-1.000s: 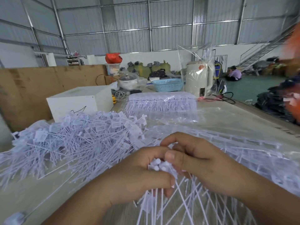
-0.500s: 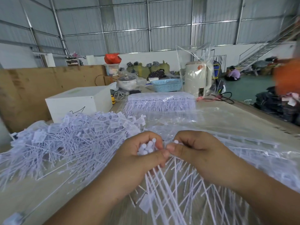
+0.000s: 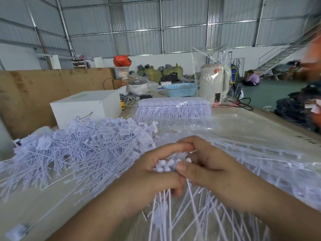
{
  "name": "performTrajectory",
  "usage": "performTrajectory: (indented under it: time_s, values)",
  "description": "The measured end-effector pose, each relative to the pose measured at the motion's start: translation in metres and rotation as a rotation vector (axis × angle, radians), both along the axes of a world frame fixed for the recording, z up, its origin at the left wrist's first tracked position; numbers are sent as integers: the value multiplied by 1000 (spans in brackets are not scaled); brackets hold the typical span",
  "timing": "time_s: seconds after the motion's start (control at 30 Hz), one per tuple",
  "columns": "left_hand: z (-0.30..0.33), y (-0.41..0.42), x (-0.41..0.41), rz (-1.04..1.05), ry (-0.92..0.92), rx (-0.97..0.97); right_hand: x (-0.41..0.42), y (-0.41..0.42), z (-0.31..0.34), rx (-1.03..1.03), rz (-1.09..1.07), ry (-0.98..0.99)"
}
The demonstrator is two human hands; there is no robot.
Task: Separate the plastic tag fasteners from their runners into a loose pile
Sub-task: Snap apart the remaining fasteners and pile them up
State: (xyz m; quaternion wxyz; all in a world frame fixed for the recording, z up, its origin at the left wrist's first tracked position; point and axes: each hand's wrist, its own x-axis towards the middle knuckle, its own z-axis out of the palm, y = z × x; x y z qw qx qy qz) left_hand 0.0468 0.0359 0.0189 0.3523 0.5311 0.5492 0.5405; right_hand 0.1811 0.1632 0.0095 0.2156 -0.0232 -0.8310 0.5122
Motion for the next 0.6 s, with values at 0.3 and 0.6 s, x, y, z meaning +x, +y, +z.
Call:
performTrajectory:
  time_s: [0.3, 0.6]
  values:
    - [5, -4, -2, -113, -39, 4, 1, 0, 4, 62, -20, -63]
    - [4, 0, -2, 107, -23, 82, 7, 13, 11, 190, -138, -168]
